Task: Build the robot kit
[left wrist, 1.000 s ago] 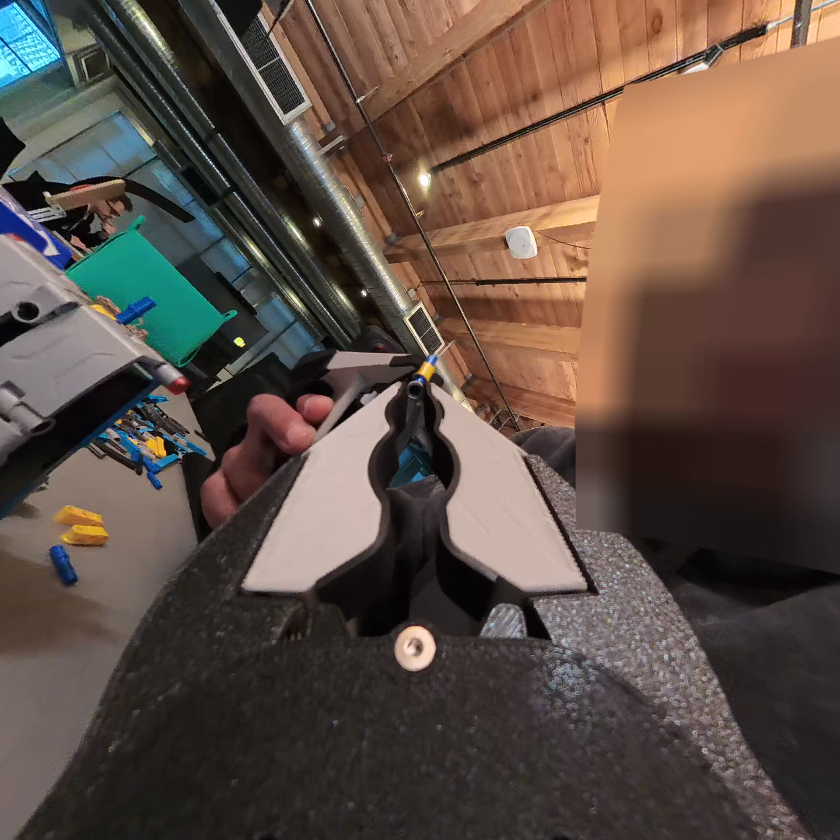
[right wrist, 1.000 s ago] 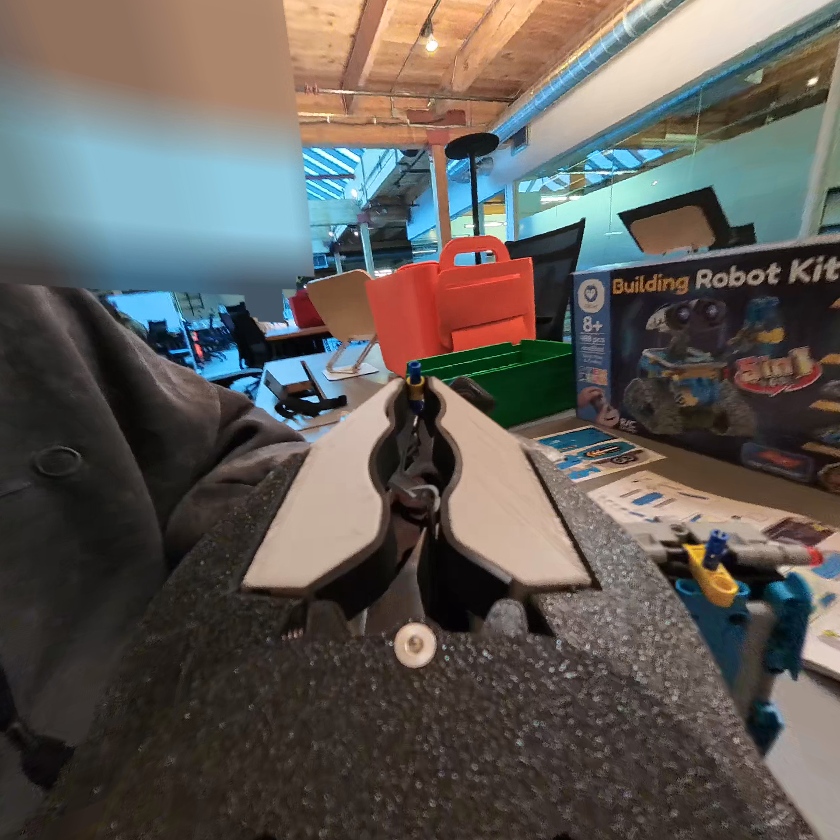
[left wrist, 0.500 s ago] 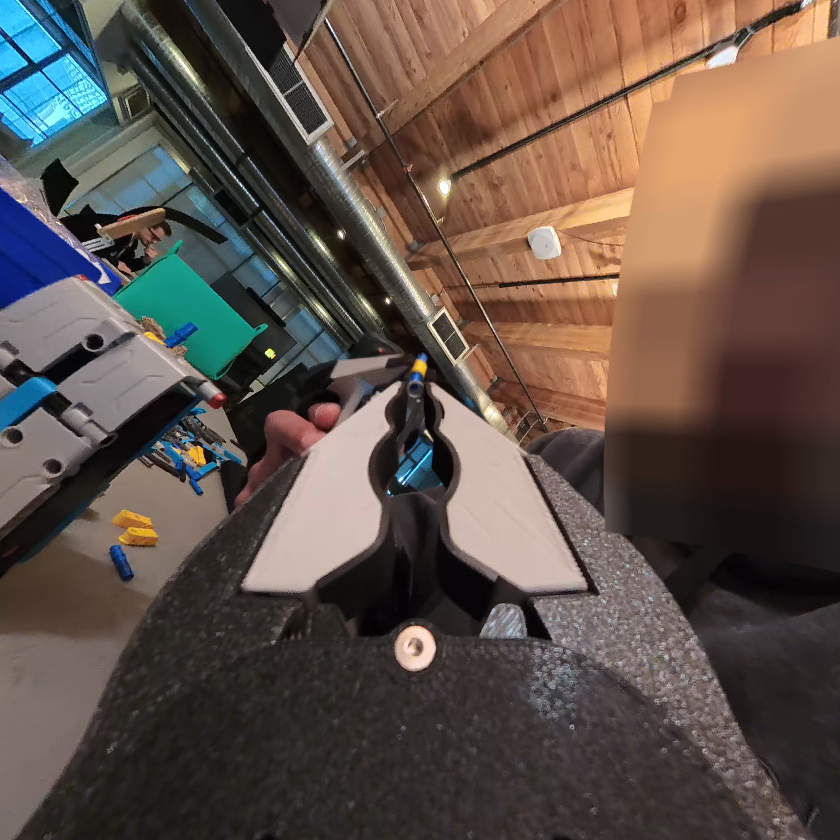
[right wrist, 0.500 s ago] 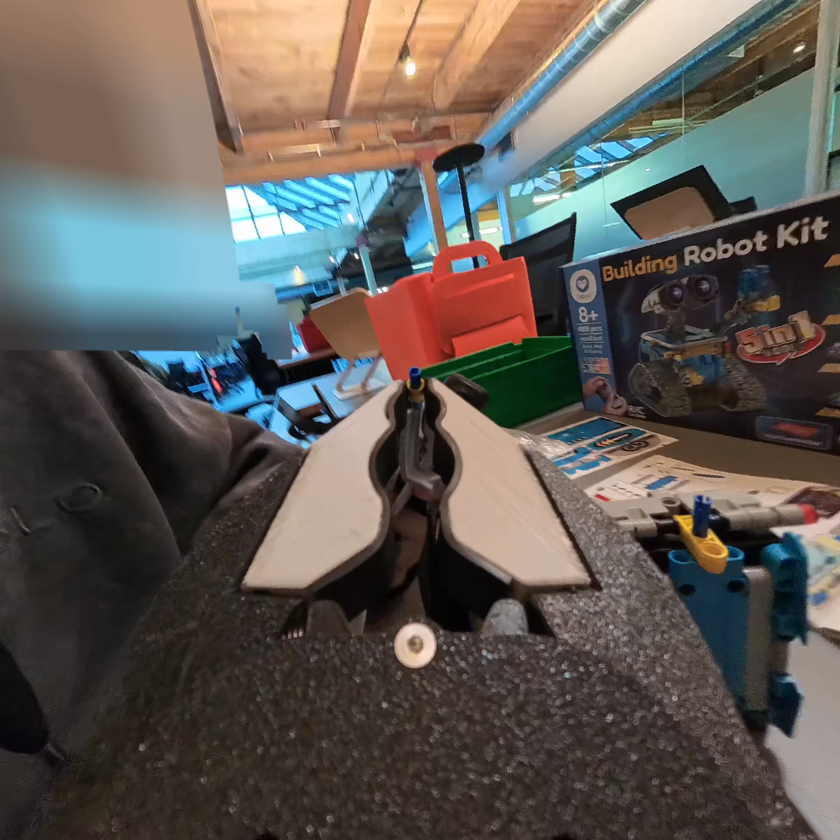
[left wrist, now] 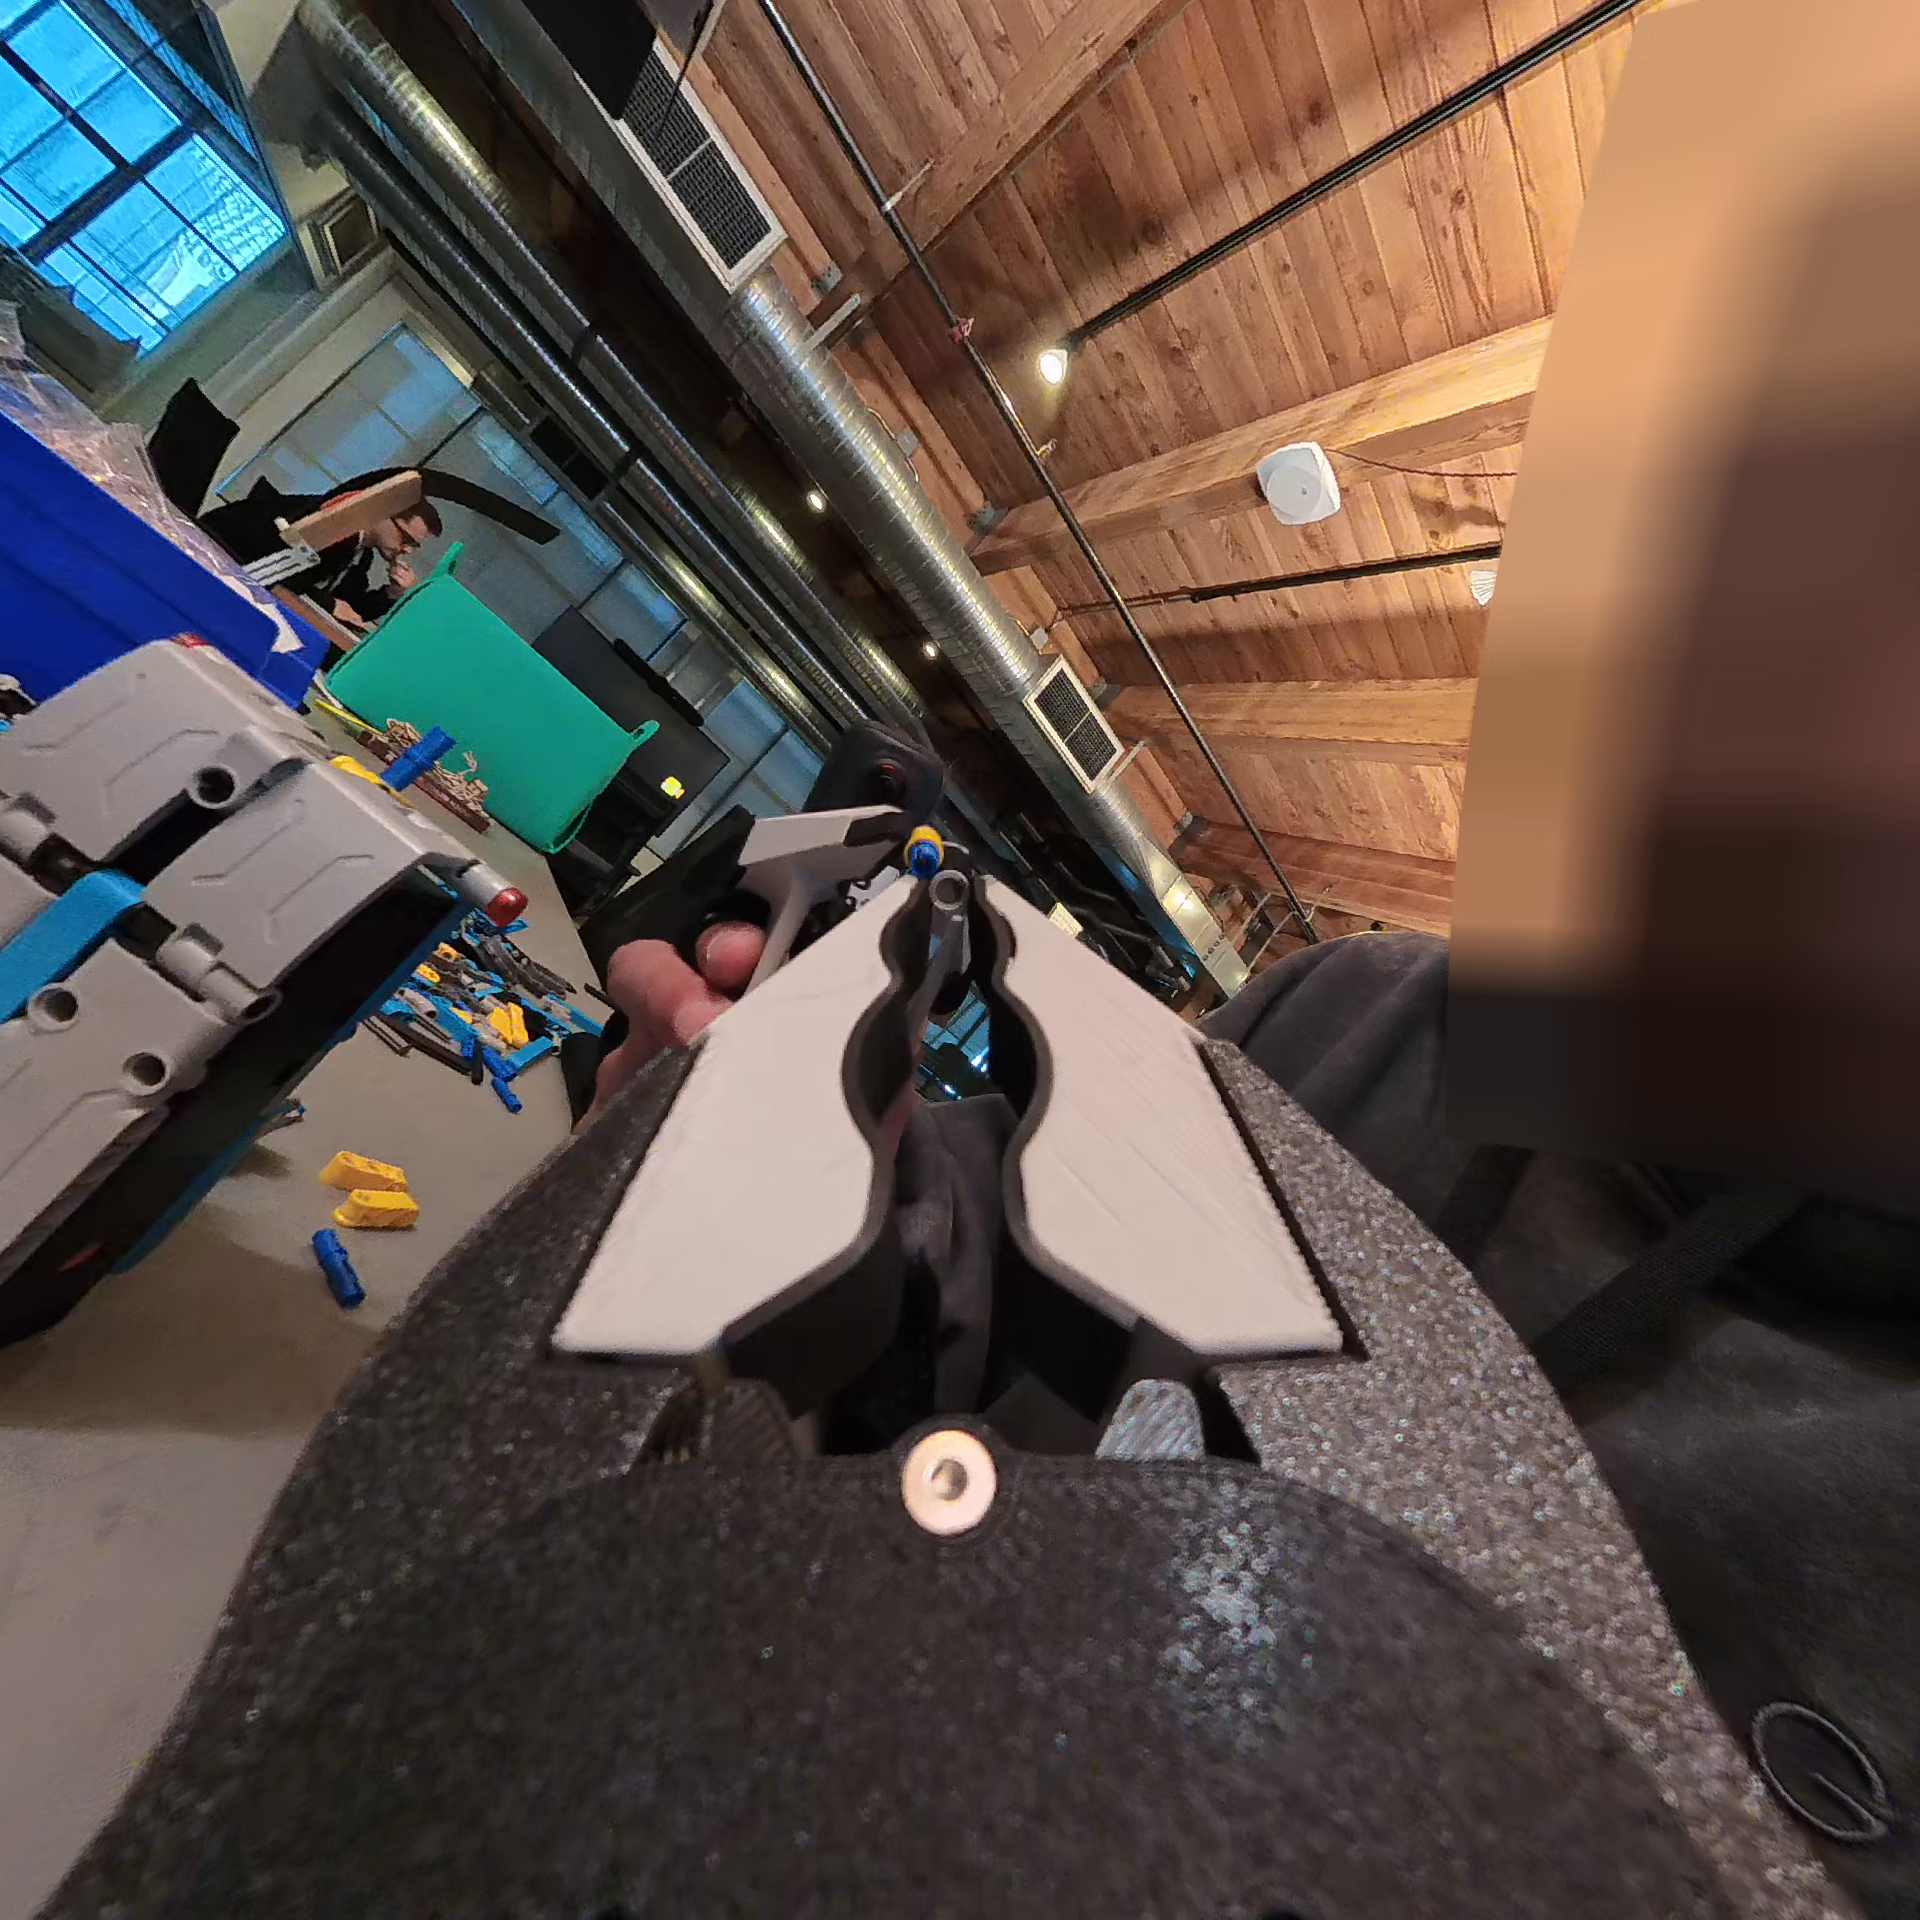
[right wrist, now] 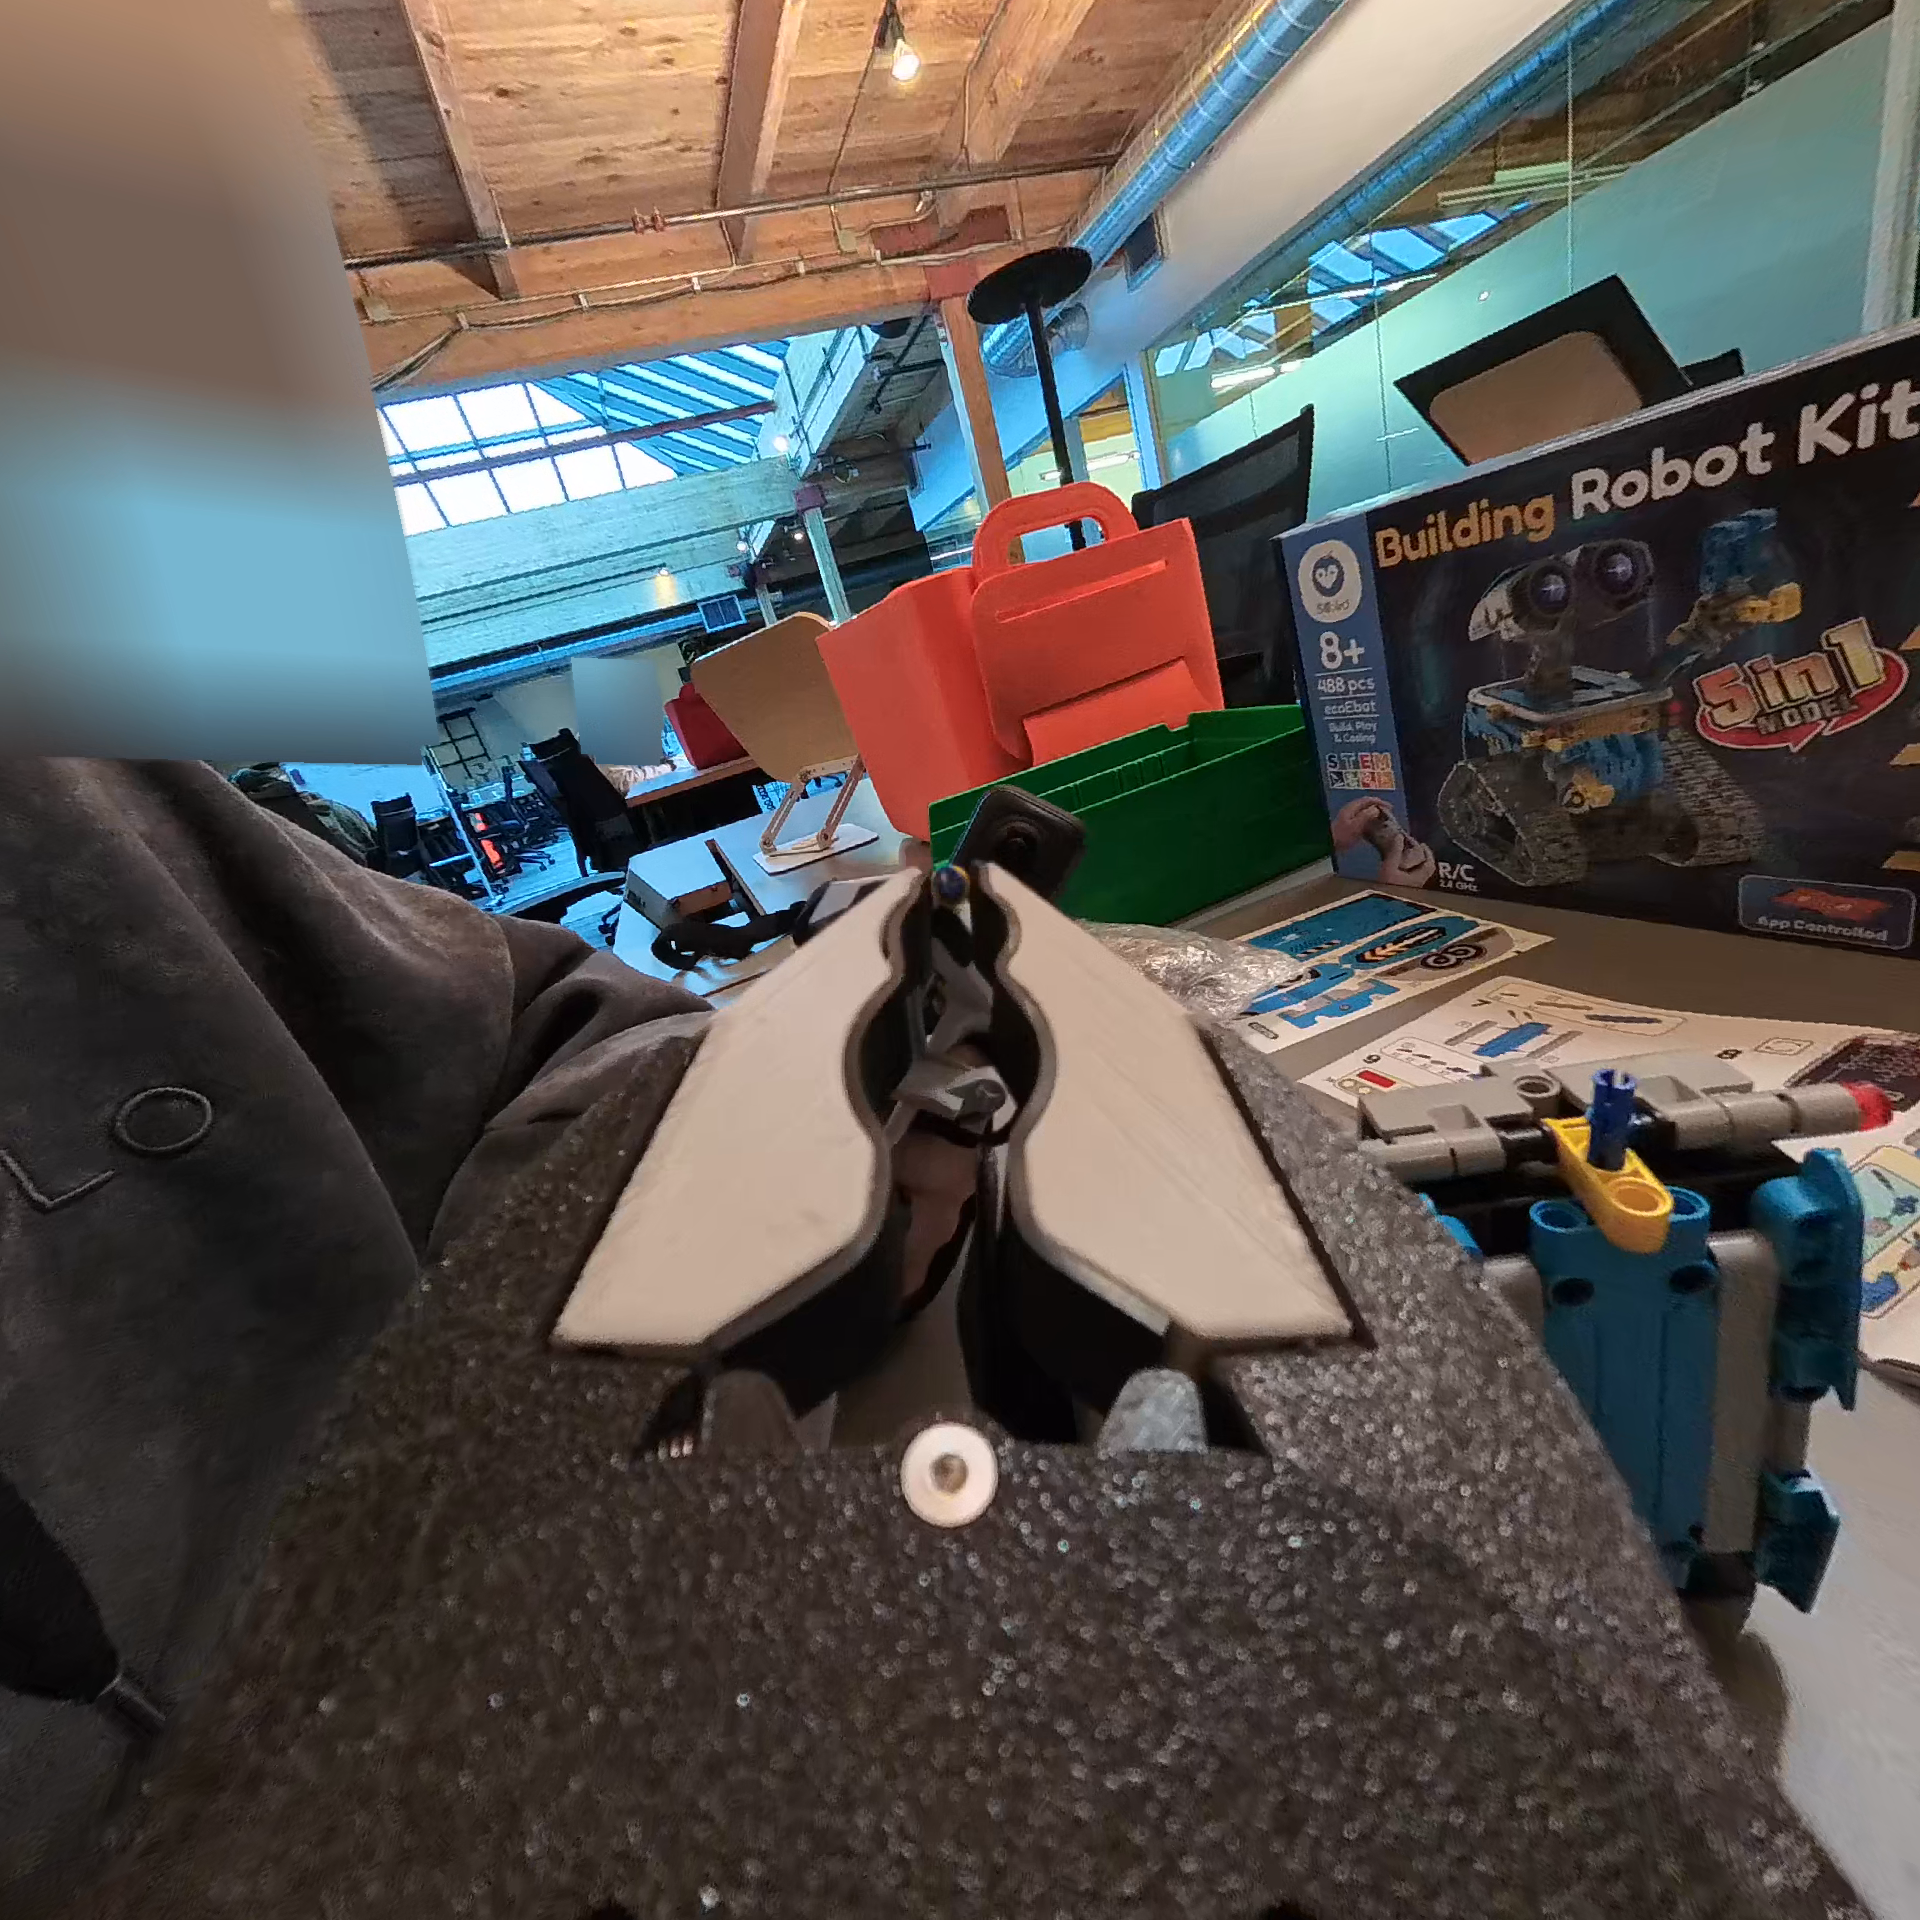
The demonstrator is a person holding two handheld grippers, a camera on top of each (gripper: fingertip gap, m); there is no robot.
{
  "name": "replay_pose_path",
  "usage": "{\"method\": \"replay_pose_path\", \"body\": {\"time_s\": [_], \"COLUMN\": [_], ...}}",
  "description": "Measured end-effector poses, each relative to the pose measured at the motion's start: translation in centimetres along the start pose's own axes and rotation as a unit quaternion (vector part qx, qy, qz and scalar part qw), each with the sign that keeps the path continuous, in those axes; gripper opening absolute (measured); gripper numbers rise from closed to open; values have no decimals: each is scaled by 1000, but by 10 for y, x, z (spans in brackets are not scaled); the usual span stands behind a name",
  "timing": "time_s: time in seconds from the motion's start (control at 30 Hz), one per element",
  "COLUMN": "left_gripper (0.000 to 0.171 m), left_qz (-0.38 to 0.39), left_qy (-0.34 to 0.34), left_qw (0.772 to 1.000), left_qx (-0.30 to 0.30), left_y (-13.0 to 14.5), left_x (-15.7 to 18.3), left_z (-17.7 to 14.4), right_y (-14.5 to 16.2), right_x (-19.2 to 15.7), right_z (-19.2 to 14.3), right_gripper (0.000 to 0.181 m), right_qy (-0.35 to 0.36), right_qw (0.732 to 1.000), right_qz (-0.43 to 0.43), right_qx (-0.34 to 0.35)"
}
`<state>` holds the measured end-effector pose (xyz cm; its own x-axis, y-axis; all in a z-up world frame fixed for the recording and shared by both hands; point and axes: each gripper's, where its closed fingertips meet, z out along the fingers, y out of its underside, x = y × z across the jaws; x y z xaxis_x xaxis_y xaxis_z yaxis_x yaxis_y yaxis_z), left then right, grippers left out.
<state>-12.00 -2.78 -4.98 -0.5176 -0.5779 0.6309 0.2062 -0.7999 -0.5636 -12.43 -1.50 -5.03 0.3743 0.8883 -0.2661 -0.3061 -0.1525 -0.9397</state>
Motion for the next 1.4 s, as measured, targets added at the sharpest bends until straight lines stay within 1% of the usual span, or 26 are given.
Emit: {"method": "replay_pose_path", "body": {"time_s": [0.17,0.3,0.37,0.47,0.5,0.63,0.7,0.8,0.83,0.93,1.07,1.13,1.27,1.4], "left_gripper": [6,6,6,6,6,6,6,6,6,6,5,6,6,6], "left_qz": [-11,-2,12,24,24,9,-13,-63,-74,-61,-25,-19,-27,-21], "left_qy": [4,-9,-12,-14,-16,-6,6,36,41,27,27,28,38,28], "left_qw": [1000,1000,1000,999,999,1000,999,996,994,995,996,996,996,997], "left_qx": [0,17,17,21,22,29,39,59,65,74,79,81,80,75], "left_y": [0,-5,-6,-6,-7,-6,-6,-11,-12,-14,-16,-16,-15,-13], "left_x": [-1,-4,-4,-3,-3,-2,0,3,3,0,7,9,11,9], "left_z": [0,-3,-3,-2,-2,-1,0,0,-1,-2,0,0,1,1], "right_y": [0,-10,-6,-3,0,-3,-5,-7,-7,-5,-9,-9,-10,-8], "right_x": [1,-5,-4,-2,-2,-3,-5,-8,-8,-3,-8,-9,-12,-11], "right_z": [-1,-4,-3,-1,0,0,0,3,4,5,6,7,7,5], "right_gripper": [7,6,6,7,7,6,7,7,7,7,7,7,7,7], "right_qy": [2,8,13,22,21,23,33,72,79,79,53,47,58,80], "right_qw": [1000,999,1000,1000,1000,1000,999,983,981,987,996,997,995,989], "right_qz": [-3,-30,-18,3,7,-2,-34,-165,-175,-138,-46,-25,-70,-119], "right_qx": [-4,16,6,10,3,17,23,14,12,15,52,59,51,34]}}
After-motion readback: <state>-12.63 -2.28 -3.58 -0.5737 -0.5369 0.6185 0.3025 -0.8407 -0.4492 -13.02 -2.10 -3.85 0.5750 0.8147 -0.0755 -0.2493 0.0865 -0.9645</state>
